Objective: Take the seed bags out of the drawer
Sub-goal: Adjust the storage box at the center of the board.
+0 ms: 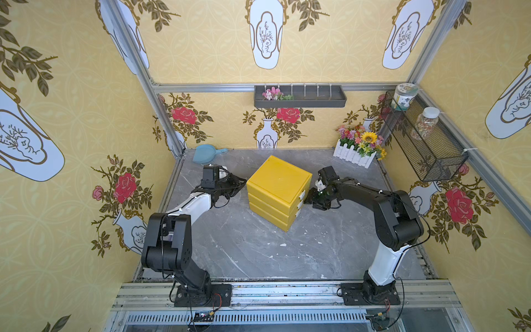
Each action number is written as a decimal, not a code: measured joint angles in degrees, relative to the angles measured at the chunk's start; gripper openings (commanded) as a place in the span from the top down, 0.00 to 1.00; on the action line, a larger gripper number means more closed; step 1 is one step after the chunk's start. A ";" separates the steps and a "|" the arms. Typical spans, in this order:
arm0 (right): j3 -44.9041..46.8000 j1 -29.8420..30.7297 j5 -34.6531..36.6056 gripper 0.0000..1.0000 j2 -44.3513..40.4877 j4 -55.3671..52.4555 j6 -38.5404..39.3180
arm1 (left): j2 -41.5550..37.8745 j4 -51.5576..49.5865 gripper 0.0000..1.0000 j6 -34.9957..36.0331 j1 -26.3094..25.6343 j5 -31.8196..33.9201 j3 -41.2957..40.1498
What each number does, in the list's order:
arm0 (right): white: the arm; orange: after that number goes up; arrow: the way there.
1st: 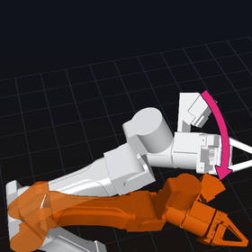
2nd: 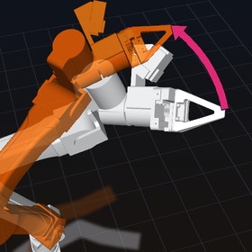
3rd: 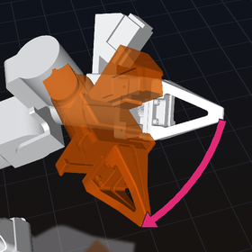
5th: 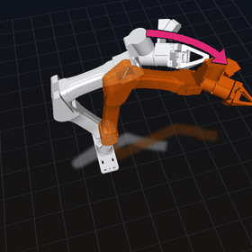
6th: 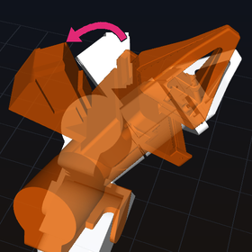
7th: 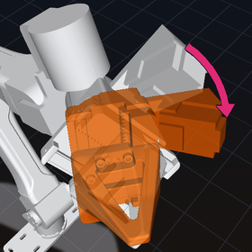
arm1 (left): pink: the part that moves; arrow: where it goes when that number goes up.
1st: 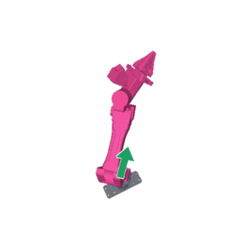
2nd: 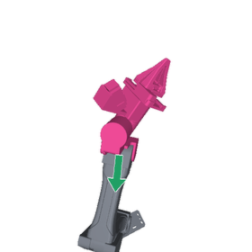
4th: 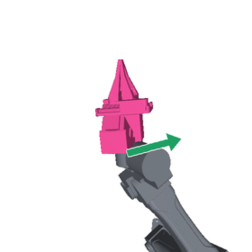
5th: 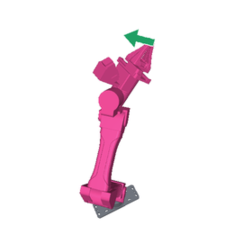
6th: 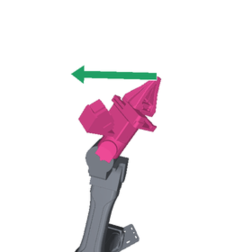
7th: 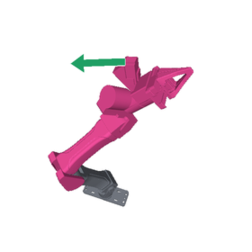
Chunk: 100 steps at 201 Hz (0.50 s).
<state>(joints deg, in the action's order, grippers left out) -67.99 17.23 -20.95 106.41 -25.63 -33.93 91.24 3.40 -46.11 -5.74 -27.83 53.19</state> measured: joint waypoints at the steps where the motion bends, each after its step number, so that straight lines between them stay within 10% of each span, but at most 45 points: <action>1: -0.24 0.02 -0.04 0.46 0.17 -0.04 0.07 | -0.04 0.00 0.74 0.00 -0.04 0.00 -0.04; 100: -10.71 0.11 -1.88 0.46 8.76 -1.62 0.98 | -7.56 0.31 0.74 -1.97 -0.70 2.80 -7.82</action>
<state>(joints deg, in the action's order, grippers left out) -78.70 17.34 -22.83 115.18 -27.24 -32.95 83.68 3.70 -48.07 -6.44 -25.04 45.36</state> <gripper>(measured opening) 0.541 0.264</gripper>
